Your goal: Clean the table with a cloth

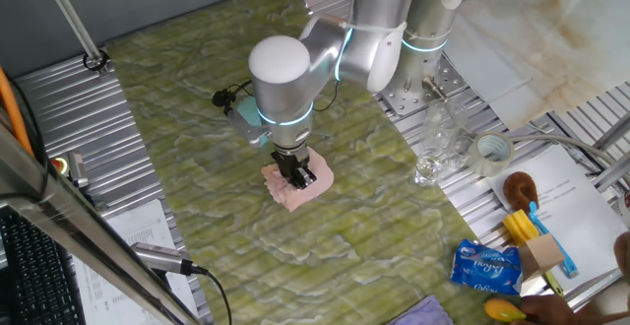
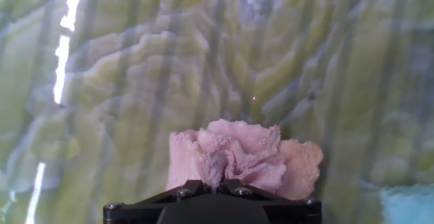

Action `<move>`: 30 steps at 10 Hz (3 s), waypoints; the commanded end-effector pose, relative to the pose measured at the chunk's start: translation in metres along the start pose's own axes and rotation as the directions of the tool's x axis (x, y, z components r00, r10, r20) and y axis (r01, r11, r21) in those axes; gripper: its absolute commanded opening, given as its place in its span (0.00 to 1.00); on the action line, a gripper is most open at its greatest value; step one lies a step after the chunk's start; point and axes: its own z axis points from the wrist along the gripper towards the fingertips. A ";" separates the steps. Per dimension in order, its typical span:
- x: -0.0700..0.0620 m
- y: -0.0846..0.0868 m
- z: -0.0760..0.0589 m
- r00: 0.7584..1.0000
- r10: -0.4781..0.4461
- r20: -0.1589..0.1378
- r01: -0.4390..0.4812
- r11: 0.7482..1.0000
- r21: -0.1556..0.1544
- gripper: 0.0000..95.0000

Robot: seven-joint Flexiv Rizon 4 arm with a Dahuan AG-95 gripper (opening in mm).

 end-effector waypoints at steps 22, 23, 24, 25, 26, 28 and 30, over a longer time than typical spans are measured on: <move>-0.044 -0.051 -0.005 0.998 -0.068 -0.014 0.068 0.998 0.014 0.00; -0.046 -0.047 -0.005 0.998 -0.058 -0.010 0.058 0.998 0.005 0.00; -0.048 -0.042 -0.004 0.999 -0.044 -0.006 0.044 0.999 -0.006 0.00; -0.048 -0.035 -0.003 1.000 -0.023 -0.004 0.023 1.000 -0.017 0.00; -0.048 -0.028 -0.002 1.000 -0.004 -0.003 0.004 1.000 -0.024 0.00; -0.048 -0.014 -0.001 1.000 0.030 -0.008 -0.031 0.999 -0.036 0.00; -0.047 -0.007 0.000 0.999 0.049 -0.023 -0.050 0.998 -0.033 0.00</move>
